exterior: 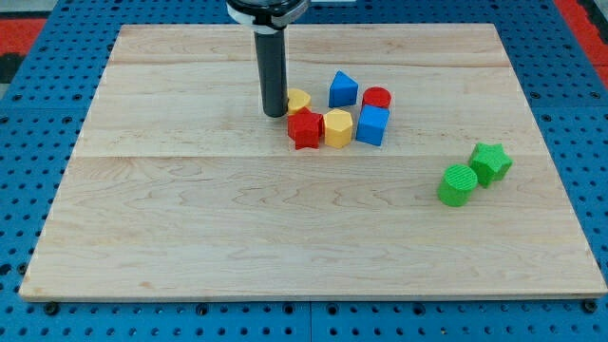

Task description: Move the green circle to the red star

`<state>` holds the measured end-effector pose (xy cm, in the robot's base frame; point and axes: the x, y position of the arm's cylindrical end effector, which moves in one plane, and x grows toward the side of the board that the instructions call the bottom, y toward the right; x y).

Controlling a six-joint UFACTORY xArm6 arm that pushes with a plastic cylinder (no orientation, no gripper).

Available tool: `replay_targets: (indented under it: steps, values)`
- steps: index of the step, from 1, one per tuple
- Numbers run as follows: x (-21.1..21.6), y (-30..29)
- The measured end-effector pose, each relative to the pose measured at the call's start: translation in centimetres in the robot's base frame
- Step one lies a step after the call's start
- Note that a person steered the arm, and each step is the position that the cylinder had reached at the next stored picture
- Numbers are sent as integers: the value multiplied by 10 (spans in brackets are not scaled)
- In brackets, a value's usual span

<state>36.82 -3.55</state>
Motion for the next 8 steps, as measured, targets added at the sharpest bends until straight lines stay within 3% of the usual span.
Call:
replay_targets:
  steps: [1, 2, 3, 4, 5, 6, 8]
  values:
    - [0, -3]
    - [36, -33]
    - [118, -37]
    - [201, -6]
    - [251, 52]
    - [249, 114]
    - [233, 321]
